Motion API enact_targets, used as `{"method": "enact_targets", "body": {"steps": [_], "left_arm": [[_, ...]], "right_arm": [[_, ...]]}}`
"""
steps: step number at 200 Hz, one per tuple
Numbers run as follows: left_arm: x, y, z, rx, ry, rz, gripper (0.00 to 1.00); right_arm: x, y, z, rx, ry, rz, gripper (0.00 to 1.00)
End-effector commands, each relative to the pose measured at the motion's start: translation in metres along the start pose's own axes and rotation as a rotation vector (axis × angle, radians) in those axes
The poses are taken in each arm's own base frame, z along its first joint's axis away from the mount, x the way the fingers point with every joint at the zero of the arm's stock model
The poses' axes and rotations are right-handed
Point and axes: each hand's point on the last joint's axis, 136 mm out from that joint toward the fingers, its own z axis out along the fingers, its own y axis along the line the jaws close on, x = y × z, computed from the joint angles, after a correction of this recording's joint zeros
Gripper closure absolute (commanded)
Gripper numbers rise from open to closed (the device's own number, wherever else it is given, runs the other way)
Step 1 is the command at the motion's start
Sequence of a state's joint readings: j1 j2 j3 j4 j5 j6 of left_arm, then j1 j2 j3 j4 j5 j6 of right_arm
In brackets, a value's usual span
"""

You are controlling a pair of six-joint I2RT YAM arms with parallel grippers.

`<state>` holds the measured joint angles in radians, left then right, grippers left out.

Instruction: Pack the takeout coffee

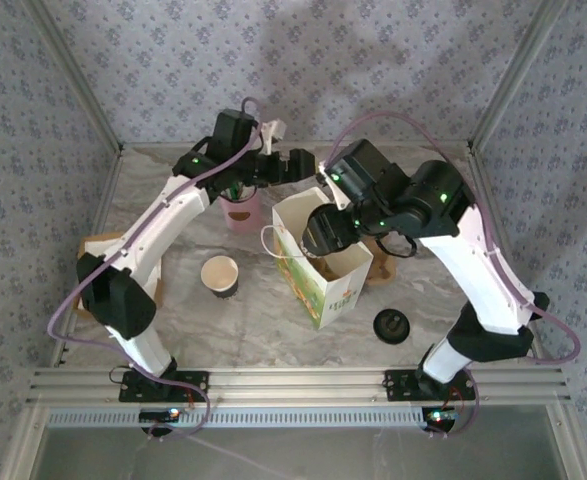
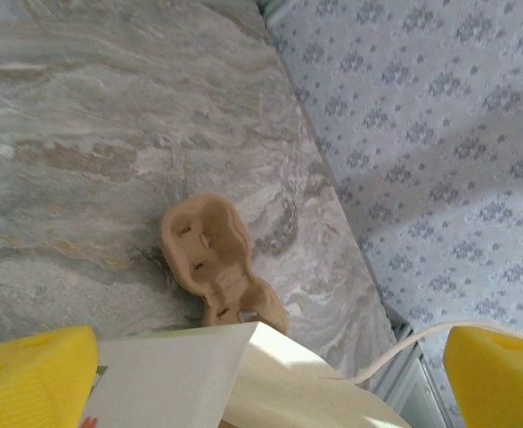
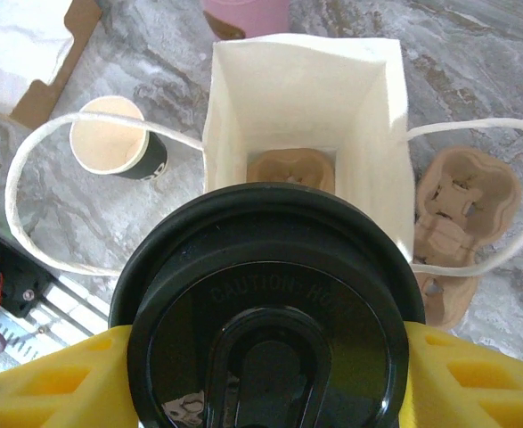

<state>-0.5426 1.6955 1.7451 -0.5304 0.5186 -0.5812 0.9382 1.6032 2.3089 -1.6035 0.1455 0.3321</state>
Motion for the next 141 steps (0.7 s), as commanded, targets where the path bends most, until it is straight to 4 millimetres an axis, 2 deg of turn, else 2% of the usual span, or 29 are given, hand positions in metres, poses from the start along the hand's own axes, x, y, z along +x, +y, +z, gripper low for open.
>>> {"method": "enact_targets", "body": {"steps": [1, 37, 75, 108, 141], "left_arm": [[-0.021, -0.023, -0.032, 0.032, -0.102, 0.040, 0.00], [-0.031, -0.017, -0.063, -0.005, -0.184, 0.042, 0.00], [-0.032, -0.006, -0.098, -0.050, -0.274, 0.035, 0.00], [-0.019, 0.001, -0.119, -0.081, -0.314, 0.038, 0.01], [0.006, 0.009, -0.136, -0.118, -0.333, 0.046, 0.01]], "right_arm": [[0.047, -0.014, 0.002, 0.075, 0.207, -0.070, 0.43], [0.050, -0.014, 0.009, 0.080, 0.239, -0.076, 0.43], [0.059, -0.019, 0.020, 0.111, 0.294, -0.076, 0.43], [0.066, -0.025, 0.028, 0.134, 0.336, -0.069, 0.43], [0.072, -0.030, 0.037, 0.157, 0.382, -0.067, 0.43]]}}
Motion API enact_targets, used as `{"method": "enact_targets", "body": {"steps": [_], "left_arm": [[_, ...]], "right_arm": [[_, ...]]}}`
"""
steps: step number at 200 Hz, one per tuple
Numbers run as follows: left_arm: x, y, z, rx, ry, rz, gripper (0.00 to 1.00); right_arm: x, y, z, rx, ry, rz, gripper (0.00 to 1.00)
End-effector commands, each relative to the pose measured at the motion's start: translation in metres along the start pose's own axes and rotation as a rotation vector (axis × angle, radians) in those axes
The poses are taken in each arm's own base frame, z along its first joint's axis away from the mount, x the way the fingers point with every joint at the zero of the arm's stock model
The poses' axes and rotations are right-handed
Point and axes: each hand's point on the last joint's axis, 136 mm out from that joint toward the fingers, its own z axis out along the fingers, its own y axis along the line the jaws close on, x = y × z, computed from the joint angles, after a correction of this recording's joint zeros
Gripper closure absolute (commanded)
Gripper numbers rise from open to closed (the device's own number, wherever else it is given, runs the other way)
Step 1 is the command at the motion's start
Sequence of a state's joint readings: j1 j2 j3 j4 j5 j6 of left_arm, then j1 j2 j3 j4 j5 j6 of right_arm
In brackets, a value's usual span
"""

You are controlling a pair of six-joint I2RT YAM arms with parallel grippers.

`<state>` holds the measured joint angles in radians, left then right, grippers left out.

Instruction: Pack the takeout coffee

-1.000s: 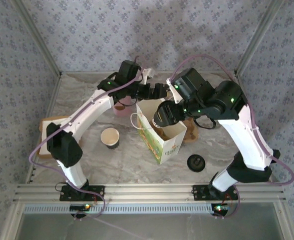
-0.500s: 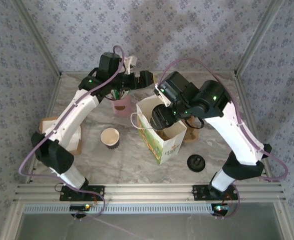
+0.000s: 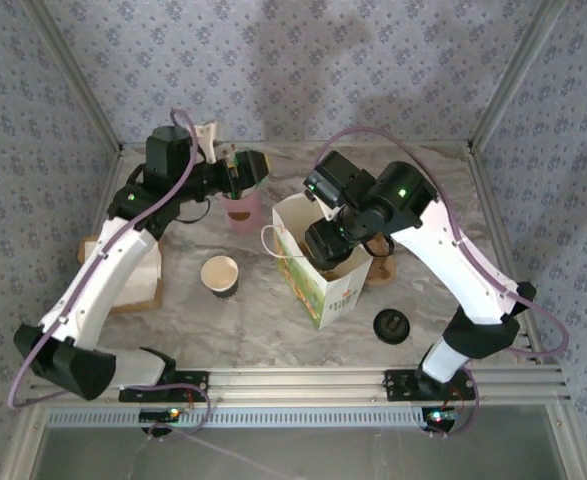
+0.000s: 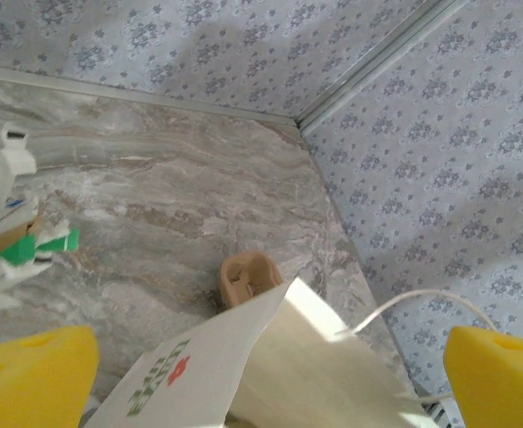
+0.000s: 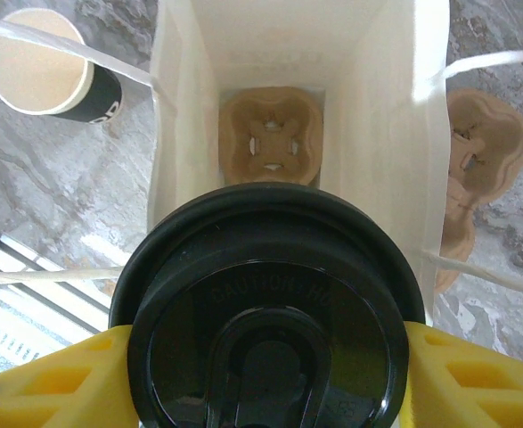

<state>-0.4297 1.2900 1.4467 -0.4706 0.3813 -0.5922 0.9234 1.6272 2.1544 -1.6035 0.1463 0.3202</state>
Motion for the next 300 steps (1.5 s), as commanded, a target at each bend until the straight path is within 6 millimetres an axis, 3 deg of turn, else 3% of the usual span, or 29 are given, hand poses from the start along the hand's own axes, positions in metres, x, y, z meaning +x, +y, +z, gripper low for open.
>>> {"method": "enact_targets", "body": {"steps": [1, 82, 146, 191, 300], "left_arm": [[0.001, 0.000, -0.023, -0.014, -0.059, 0.030, 0.01], [0.053, 0.009, -0.068, 0.003, -0.050, 0.012, 0.01], [0.076, -0.032, -0.110, 0.130, -0.038, 0.142, 0.00], [0.092, -0.041, -0.104, 0.110, 0.020, 0.217, 0.01], [0.101, -0.042, -0.084, 0.091, 0.059, 0.240, 0.01]], "right_arm": [[0.047, -0.022, 0.003, 0.093, 0.215, -0.041, 0.43], [0.056, -0.024, 0.027, 0.129, 0.318, -0.057, 0.43], [0.060, -0.026, 0.045, 0.158, 0.392, -0.066, 0.43], [0.062, -0.026, 0.054, 0.171, 0.421, -0.044, 0.43], [0.071, -0.021, 0.079, 0.116, 0.443, 0.007, 0.43]]}}
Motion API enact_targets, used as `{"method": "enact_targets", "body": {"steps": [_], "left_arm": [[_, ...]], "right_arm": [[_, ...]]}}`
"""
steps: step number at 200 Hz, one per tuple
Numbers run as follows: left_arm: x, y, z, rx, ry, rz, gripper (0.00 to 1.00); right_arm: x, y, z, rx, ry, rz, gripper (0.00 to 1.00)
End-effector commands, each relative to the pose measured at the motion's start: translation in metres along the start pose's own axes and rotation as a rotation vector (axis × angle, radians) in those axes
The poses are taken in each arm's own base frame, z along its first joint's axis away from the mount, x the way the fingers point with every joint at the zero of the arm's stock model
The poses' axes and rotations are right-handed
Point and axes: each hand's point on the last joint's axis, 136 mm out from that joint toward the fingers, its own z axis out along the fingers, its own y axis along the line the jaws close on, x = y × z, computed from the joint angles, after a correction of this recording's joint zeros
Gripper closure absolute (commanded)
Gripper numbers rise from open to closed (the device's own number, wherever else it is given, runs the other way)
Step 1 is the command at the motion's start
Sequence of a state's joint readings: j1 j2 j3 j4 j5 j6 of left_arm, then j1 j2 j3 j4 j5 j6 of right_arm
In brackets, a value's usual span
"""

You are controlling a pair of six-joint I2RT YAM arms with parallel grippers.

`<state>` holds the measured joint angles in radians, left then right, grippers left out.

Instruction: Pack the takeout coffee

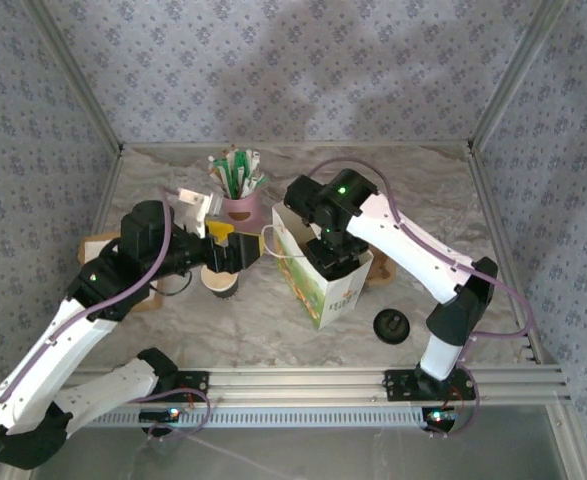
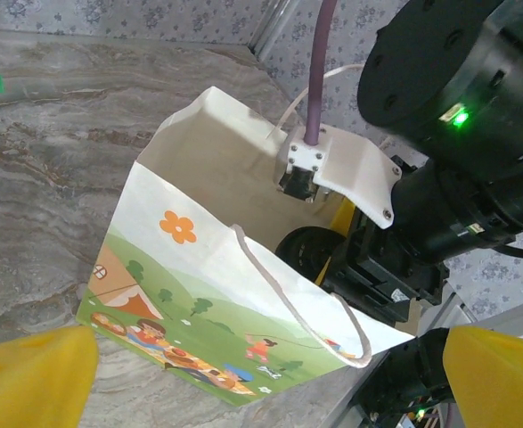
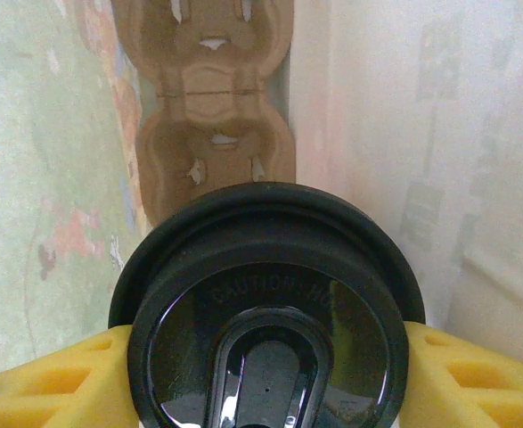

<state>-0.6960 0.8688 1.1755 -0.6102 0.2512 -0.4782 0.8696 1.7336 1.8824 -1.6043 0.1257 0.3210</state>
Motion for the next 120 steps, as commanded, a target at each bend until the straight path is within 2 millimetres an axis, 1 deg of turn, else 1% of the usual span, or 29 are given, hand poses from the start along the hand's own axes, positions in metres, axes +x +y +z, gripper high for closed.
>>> {"method": "enact_targets", "body": {"steps": [1, 59, 120], "left_arm": [[-0.006, -0.003, -0.001, 0.000, -0.018, 0.027, 0.01], [-0.003, -0.002, 0.007, -0.005, -0.004, 0.026, 0.01], [-0.001, -0.002, 0.012, -0.006, 0.006, 0.019, 0.01]], "right_arm": [[0.024, -0.006, -0.002, 0.003, 0.078, 0.002, 0.43], [0.018, 0.001, 0.011, -0.019, 0.086, -0.002, 0.42], [0.014, 0.004, 0.017, -0.050, 0.049, 0.018, 0.43]]}}
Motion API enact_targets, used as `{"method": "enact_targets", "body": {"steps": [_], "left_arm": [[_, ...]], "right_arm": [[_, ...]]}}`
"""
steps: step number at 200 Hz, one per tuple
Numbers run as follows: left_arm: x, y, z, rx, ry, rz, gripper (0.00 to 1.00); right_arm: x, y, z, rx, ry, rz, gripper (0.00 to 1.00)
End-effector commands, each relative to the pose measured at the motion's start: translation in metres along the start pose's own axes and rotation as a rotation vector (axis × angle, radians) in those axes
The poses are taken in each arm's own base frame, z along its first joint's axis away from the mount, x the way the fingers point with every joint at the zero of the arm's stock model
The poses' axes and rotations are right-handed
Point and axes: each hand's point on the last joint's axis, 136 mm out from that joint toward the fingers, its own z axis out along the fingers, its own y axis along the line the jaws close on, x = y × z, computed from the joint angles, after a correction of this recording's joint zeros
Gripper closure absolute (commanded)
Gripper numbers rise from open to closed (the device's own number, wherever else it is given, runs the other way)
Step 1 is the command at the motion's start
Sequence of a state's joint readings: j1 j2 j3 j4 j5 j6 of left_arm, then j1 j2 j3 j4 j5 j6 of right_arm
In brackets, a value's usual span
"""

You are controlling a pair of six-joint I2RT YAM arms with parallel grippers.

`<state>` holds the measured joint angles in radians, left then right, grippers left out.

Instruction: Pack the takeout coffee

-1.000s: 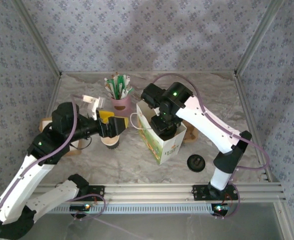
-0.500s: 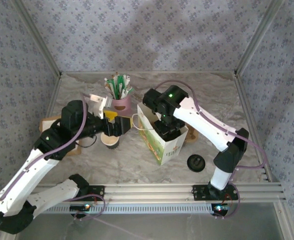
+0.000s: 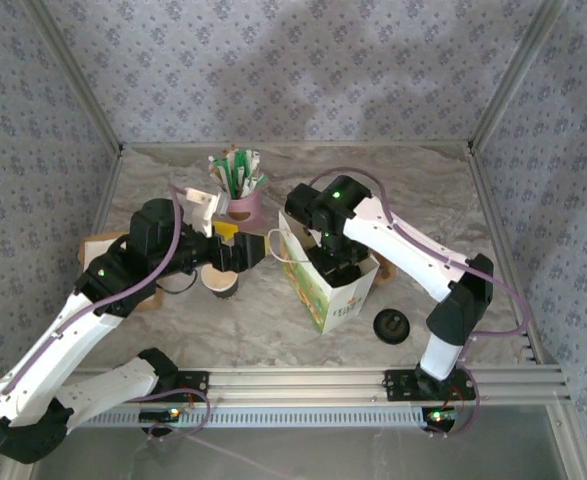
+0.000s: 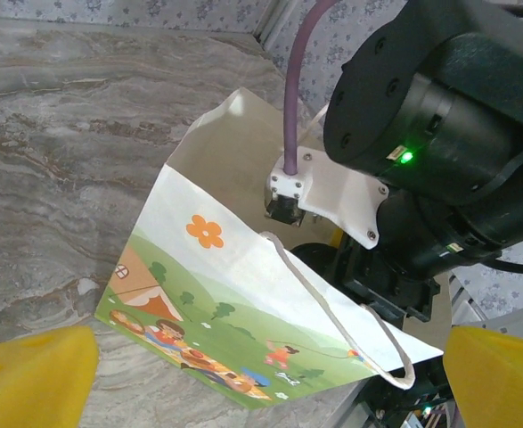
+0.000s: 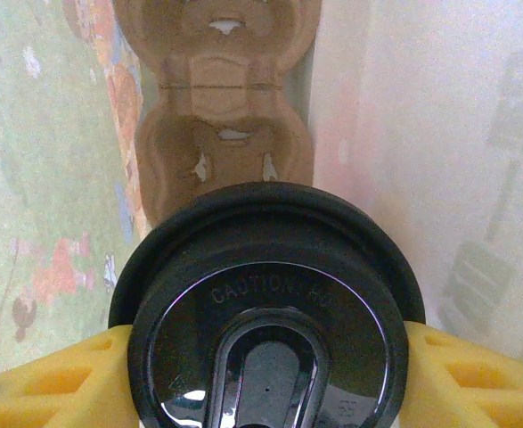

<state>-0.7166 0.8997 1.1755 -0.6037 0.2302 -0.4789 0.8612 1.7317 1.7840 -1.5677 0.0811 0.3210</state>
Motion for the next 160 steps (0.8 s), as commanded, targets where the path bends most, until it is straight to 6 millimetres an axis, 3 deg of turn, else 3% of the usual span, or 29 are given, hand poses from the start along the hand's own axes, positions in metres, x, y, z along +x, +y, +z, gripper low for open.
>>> {"method": "enact_targets", "body": {"steps": [1, 47, 160], "left_arm": [[-0.004, -0.003, 0.001, 0.007, -0.015, 0.019, 0.01], [-0.005, -0.005, 0.006, 0.007, -0.012, 0.016, 0.00], [-0.015, -0.031, 0.018, -0.061, 0.014, 0.141, 0.01]], "right_arm": [[0.004, -0.001, -0.005, -0.028, -0.024, 0.015, 0.43], [0.004, 0.001, -0.001, -0.046, -0.053, 0.029, 0.43], [0.007, 0.000, 0.012, -0.095, -0.093, 0.049, 0.43]]}}
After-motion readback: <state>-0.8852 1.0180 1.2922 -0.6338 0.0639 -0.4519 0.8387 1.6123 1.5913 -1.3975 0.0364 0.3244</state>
